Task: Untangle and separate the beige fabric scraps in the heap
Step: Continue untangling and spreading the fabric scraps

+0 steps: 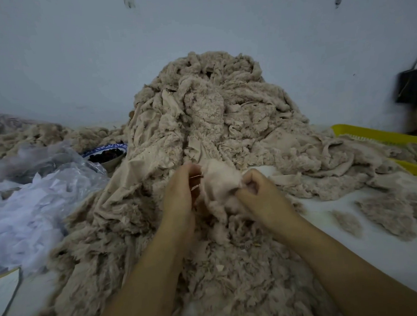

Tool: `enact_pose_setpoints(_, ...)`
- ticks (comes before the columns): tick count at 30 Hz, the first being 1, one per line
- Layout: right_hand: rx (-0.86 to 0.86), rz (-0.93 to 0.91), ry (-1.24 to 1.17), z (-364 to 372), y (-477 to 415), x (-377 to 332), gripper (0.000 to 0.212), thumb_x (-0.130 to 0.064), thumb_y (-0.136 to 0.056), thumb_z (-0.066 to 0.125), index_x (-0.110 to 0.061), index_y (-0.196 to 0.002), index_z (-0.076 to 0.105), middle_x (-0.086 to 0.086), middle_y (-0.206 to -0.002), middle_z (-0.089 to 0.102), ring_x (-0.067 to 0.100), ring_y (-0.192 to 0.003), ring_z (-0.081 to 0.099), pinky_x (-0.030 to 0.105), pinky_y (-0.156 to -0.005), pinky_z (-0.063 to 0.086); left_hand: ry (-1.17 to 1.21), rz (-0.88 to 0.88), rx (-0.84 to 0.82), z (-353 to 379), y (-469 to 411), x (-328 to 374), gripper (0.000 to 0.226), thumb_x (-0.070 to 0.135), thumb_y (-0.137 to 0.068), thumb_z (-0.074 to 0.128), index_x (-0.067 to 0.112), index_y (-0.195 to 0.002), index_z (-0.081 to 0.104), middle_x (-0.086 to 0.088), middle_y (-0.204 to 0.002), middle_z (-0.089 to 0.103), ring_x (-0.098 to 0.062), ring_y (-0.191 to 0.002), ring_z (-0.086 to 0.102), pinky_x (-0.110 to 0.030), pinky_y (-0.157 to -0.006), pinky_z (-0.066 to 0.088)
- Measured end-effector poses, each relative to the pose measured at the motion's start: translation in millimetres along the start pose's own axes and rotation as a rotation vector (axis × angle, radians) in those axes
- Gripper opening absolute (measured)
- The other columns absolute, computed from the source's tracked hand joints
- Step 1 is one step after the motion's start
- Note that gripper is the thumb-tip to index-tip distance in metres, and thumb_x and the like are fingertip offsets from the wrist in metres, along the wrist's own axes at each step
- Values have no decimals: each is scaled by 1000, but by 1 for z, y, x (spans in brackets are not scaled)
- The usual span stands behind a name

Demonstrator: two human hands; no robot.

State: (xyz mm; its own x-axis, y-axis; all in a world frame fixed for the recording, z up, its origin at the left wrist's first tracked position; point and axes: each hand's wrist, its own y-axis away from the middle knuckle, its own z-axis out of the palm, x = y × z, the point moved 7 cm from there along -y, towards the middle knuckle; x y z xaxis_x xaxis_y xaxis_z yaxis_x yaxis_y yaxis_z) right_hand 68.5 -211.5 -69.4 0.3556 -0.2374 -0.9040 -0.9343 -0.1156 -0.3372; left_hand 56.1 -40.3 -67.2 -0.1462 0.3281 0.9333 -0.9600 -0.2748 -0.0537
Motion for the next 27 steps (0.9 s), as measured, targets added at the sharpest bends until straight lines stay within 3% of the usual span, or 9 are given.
enact_pose_setpoints(3, 392, 151, -714, -51, -9, 17, 24, -39, -98, 57, -23, -116, 61, -2, -98, 74, 14, -76, 72, 27, -56, 56, -99, 25, 70, -12, -9, -4, 26, 28, -97, 54, 15, -82, 70, 1, -83, 73, -11, -76, 68, -27, -69, 50)
enact_pose_setpoints(5, 444, 153, -955, -65, -11, 27, 41, -47, -101, 49, -21, -132, 55, 1, -112, 72, 10, -82, 74, 25, -57, 57, -259, 51, 45, -12, -9, -12, 22, 31, -95, 57, 22, -82, 72, 7, -83, 75, -8, -79, 69, -24, -69, 49)
enact_pose_setpoints(9, 385, 316, -634, -40, -6, 50, 29, -46, -101, 47, -24, -119, 54, 0, -111, 64, 10, -74, 74, 25, -63, 58, -783, 145, -177, 6, -4, -27, 16, 36, -96, 59, 34, -109, 68, 14, -110, 67, 1, -99, 61, -15, -76, 48)
enact_pose_setpoints(12, 171, 191, 4, -23, -8, 40, 21, -45, -98, 51, -31, -91, 64, -8, -89, 70, 6, -74, 68, 26, -67, 53, -1264, 151, -357, 16, -1, -45, 45, 38, -97, 60, 23, -139, 53, 2, -129, 52, -16, -121, 49, -33, -103, 44)
enact_pose_setpoints(15, -110, 59, 425, 8, -3, 39, 13, -37, -101, 50, -34, -106, 61, -19, -100, 63, -3, -88, 57, 13, -73, 45, -1344, 122, -361, 14, 0, -45, 27, 31, -97, 58, 23, -122, 64, -1, -116, 60, -18, -105, 56, -33, -91, 48)
enact_pose_setpoints(17, -210, -28, 602, 21, -1, 42, 30, -31, -103, 47, -27, -131, 56, -5, -121, 59, 12, -108, 53, 25, -89, 44, -1232, 47, -375, 11, 0, -48, 17, 32, -96, 56, 18, -98, 66, 0, -91, 65, -14, -80, 58, -31, -72, 48)
enact_pose_setpoints(19, -270, -77, 818, 26, 0, 42, 36, -31, -103, 47, -28, -139, 48, 2, -126, 50, 21, -114, 43, 29, -85, 36, -1275, 38, -339, 7, 0, -45, 32, 37, -94, 54, 14, -72, 51, 0, -67, 51, -13, -60, 46, -29, -55, 35)
enact_pose_setpoints(24, -233, -97, 706, 25, 2, 38, 3, -20, -97, 53, -19, -97, 56, 0, -98, 56, 17, -92, 52, 32, -73, 41, -1351, 40, -238, 2, -1, -35, 48, 46, -94, 52, 19, -60, 34, 2, -55, 34, -14, -50, 34, -29, -50, 25)
enact_pose_setpoints(27, -79, -26, 360, 10, 0, 35, 15, -22, -97, 57, -30, -84, 54, -12, -77, 60, -3, -70, 55, 14, -57, 42, -1450, 11, -228, -3, -5, -34, 45, 43, -95, 53, 19, -61, 37, 1, -57, 39, -15, -52, 40, -27, -50, 28)
